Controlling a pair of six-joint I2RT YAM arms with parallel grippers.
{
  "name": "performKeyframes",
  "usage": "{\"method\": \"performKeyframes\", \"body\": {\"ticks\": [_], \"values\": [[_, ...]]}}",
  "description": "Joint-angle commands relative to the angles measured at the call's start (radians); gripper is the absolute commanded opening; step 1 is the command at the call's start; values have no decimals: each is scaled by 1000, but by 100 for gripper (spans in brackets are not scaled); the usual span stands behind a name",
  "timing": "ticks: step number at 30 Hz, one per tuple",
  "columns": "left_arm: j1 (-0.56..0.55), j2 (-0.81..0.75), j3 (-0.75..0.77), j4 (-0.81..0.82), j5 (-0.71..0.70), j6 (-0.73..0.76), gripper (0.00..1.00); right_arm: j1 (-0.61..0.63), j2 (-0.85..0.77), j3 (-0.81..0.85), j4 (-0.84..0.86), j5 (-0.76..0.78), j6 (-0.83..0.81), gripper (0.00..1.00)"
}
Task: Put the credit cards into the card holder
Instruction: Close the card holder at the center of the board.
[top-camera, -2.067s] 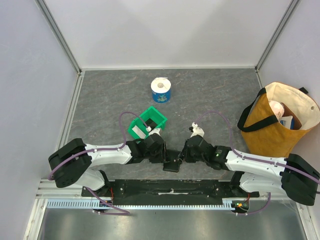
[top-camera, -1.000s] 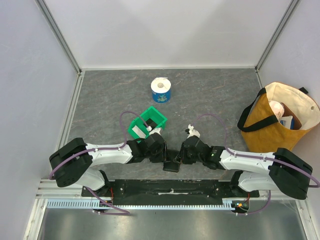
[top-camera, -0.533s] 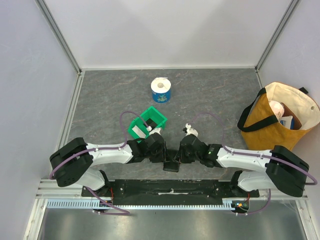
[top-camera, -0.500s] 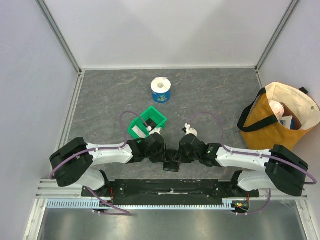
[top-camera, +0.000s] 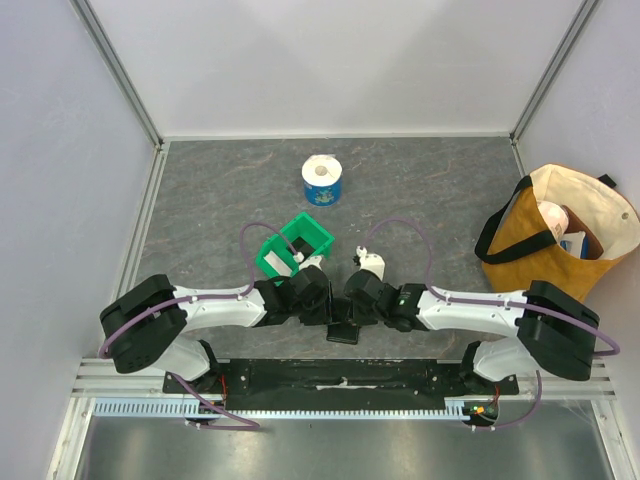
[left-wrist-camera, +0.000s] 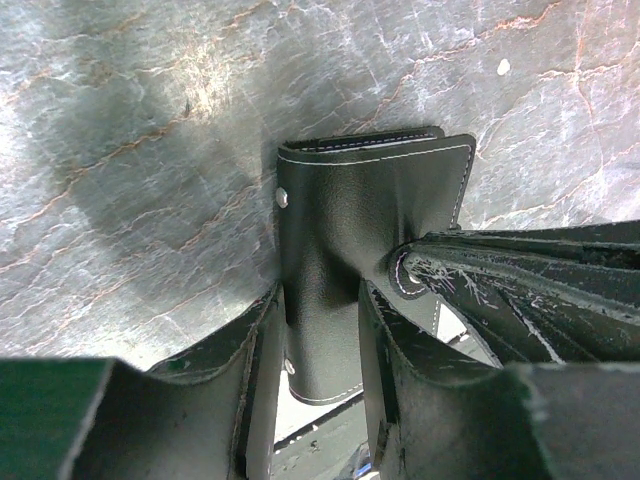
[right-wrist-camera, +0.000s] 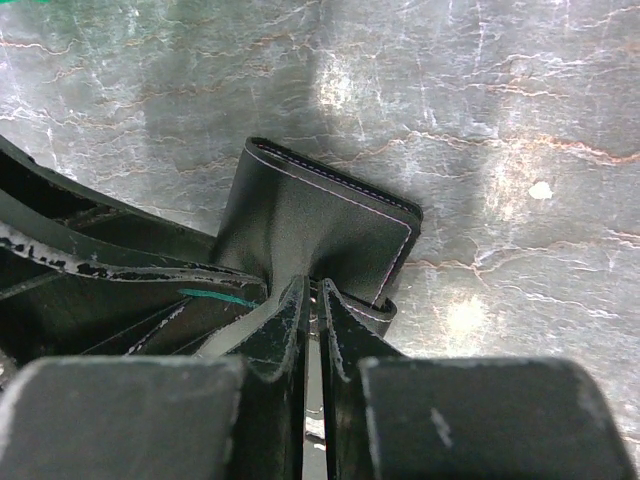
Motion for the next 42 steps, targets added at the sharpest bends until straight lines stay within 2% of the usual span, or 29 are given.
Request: {"method": "performKeyframes", "body": {"ticks": [1,12,16,24,34,42], "values": [[-11,24,-4,-4,-4,20,40,47,3,-13,-99,30,16,11],[-8,29,0,-7,-6,6,40,72,-92,-44,-50,73,33,26],[-11,25,0,-11,-7,5,41,68,-132,-50,-42,99,42,27],[-11,24,3,-14,-7,8,40,70,-178,-78,-37,78,89,26],[-10,19,3,-14,-7,13,41,64,-376,-174,-42,129,201,26],[-10,22,4,-12,-4,13,41,64,-330,-211,29,69,217,22]]}}
